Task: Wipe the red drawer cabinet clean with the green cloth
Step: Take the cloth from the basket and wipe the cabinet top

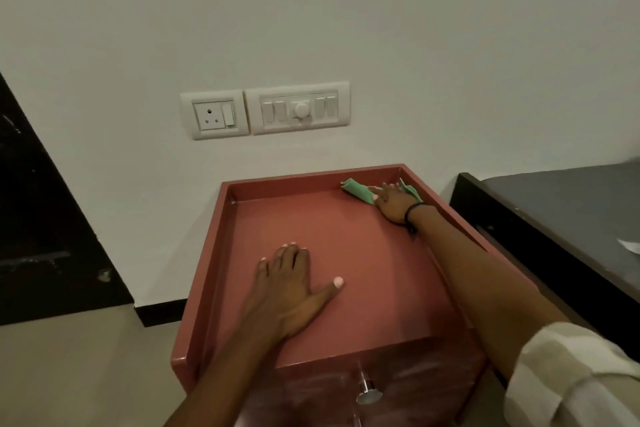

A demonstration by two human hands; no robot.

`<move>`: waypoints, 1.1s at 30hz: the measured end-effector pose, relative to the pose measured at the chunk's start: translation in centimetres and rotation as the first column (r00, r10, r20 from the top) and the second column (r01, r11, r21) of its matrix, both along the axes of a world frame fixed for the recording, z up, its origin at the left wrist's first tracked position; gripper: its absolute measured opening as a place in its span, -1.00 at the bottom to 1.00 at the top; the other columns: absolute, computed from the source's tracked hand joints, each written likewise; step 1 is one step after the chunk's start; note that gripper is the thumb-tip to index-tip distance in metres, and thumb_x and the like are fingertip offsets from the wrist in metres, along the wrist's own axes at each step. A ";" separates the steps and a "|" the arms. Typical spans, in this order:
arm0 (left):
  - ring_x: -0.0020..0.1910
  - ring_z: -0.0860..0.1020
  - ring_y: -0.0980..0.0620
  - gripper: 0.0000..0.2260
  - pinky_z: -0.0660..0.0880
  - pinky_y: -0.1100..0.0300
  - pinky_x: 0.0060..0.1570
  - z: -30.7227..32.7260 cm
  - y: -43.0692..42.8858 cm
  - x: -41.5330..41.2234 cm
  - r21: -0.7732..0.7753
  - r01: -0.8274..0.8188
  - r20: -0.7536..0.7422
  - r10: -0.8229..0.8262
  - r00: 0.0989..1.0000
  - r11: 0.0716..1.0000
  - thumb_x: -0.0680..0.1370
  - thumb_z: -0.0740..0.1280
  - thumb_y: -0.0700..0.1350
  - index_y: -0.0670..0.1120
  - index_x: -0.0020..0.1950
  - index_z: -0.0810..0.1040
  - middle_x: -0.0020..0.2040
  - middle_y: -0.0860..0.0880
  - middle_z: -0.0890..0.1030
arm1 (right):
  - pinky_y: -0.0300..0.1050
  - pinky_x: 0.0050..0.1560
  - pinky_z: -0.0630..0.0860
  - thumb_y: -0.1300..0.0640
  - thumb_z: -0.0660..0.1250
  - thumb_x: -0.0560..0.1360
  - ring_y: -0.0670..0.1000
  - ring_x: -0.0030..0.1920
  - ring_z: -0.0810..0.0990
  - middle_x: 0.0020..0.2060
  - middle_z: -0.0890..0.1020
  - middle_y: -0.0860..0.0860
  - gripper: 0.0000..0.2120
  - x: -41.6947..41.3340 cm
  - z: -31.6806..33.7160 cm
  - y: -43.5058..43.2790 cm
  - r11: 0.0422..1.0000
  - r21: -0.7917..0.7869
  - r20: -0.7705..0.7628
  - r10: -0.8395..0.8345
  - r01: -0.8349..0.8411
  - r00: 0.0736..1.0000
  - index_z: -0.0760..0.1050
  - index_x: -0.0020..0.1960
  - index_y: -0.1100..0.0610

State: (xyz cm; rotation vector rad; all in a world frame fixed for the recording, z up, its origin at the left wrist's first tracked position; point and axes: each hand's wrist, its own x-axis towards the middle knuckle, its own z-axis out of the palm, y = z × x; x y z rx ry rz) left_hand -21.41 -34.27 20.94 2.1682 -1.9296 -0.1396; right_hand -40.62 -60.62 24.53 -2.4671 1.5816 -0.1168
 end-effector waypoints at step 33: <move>0.46 0.37 -0.06 -0.51 0.23 -0.02 0.47 6.2 3.7 9.4 -0.054 -0.032 0.114 0.038 0.993 0.998 0.67 0.05 0.23 -0.04 0.43 0.44 0.43 -0.05 0.44 | 0.00 0.57 0.10 -0.08 0.01 0.69 0.04 0.60 0.11 0.59 0.19 -0.03 -0.54 1.2 -0.8 11.2 0.974 -0.020 0.063 0.227 -0.227 0.972 0.21 0.57 -0.05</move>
